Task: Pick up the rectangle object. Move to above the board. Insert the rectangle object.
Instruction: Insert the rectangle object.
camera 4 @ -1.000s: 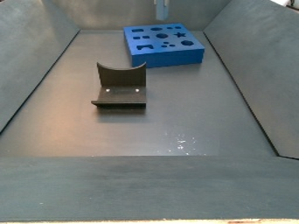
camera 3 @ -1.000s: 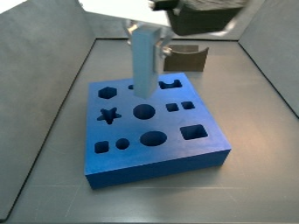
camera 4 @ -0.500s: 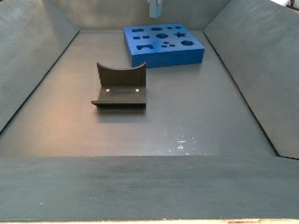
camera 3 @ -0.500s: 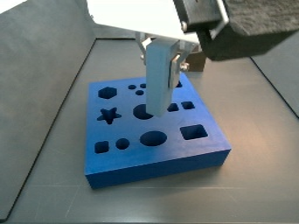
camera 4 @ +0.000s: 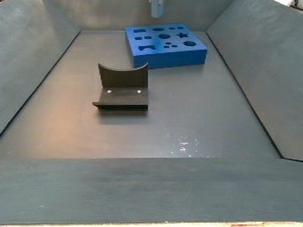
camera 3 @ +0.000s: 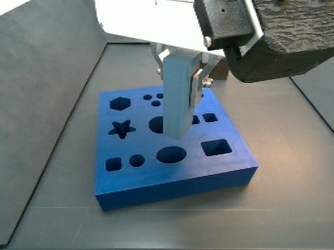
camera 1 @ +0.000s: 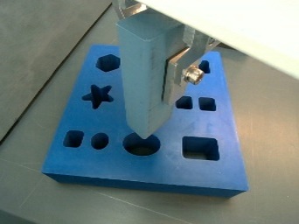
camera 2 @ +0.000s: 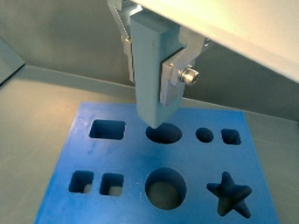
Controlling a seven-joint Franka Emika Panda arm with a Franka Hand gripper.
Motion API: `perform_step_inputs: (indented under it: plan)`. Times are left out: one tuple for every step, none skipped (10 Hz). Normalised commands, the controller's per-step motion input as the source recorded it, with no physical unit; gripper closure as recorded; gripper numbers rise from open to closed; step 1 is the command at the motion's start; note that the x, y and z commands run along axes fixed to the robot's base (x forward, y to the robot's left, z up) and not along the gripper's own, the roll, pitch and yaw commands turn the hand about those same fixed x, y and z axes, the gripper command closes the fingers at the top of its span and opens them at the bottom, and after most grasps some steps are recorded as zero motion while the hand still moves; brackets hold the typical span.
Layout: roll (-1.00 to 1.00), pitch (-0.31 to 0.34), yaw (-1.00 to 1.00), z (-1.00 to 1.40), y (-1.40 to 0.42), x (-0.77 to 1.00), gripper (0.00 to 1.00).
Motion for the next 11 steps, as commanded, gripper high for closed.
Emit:
perform_step_inputs:
  plan:
    - [0.0, -0.14, -1.0, 0.03, 0.0, 0.0, 1.0]
    - [0.0, -0.146, -1.0, 0.03, 0.0, 0.0, 1.0]
    - [-0.06, -0.111, -1.0, 0.0, 0.0, 0.0, 1.0]
    - [-0.1, -0.134, -1.0, 0.0, 0.0, 0.0, 1.0]
    - [-0.09, -0.137, -1.0, 0.0, 0.0, 0.0, 1.0]
    - [-0.06, -0.12, -1.0, -0.04, 0.0, 0.0, 1.0]
    - [-0.03, -0.103, -1.0, -0.08, 0.0, 0.0, 1.0]
    - [-0.03, -0.1, -1.0, -0.1, 0.0, 0.0, 1.0]
    - [-0.04, -0.097, -1.0, -0.14, 0.0, 0.0, 1.0]
    - [-0.04, -0.1, -1.0, -0.16, 0.0, 0.0, 1.0]
    - [-0.05, -0.106, -1.0, -0.19, 0.0, 0.0, 1.0]
